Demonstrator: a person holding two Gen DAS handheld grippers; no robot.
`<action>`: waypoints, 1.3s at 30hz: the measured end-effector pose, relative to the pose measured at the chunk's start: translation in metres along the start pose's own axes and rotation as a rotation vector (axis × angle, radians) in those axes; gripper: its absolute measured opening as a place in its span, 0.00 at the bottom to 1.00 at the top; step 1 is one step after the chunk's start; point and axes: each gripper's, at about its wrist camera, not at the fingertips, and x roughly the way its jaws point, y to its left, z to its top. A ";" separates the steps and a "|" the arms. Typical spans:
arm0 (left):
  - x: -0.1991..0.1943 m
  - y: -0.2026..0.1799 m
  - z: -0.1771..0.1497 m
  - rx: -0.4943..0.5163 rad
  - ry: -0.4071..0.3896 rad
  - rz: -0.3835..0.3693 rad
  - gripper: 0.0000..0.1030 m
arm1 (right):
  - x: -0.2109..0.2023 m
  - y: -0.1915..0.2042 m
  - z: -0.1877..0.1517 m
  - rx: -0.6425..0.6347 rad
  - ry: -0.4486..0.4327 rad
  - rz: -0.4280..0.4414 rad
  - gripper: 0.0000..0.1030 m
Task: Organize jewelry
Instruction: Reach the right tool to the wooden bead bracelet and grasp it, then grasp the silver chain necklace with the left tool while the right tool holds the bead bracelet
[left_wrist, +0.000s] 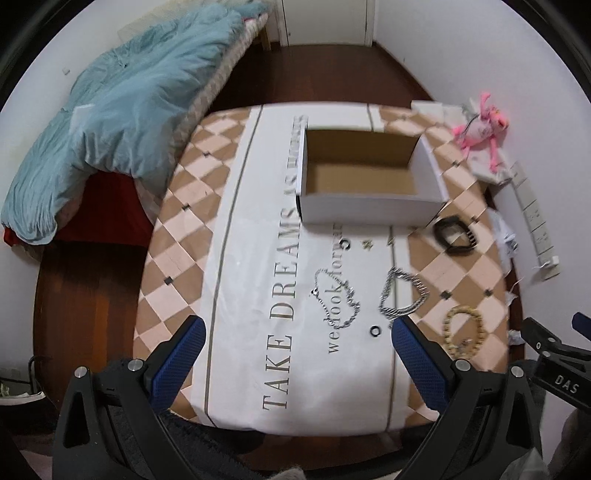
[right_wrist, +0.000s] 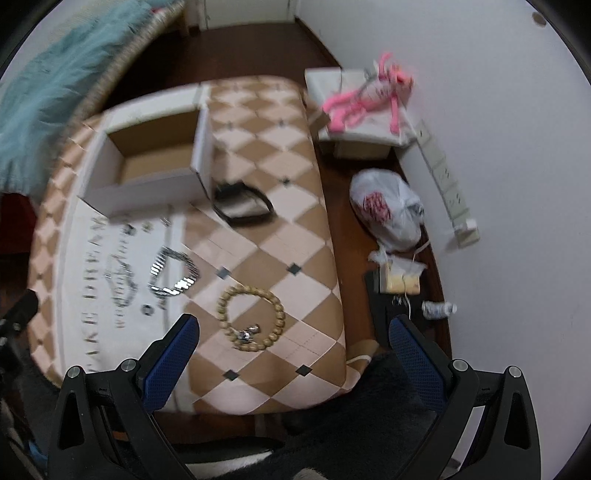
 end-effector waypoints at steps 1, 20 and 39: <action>0.008 -0.001 0.000 0.006 0.011 0.001 1.00 | 0.013 0.000 0.000 0.006 0.019 0.000 1.00; 0.086 0.013 -0.009 -0.044 0.157 0.034 1.00 | 0.114 0.007 -0.007 0.075 0.221 0.119 0.61; 0.144 0.043 0.011 -0.180 0.244 -0.163 0.82 | 0.090 0.028 0.012 0.105 0.121 0.245 0.09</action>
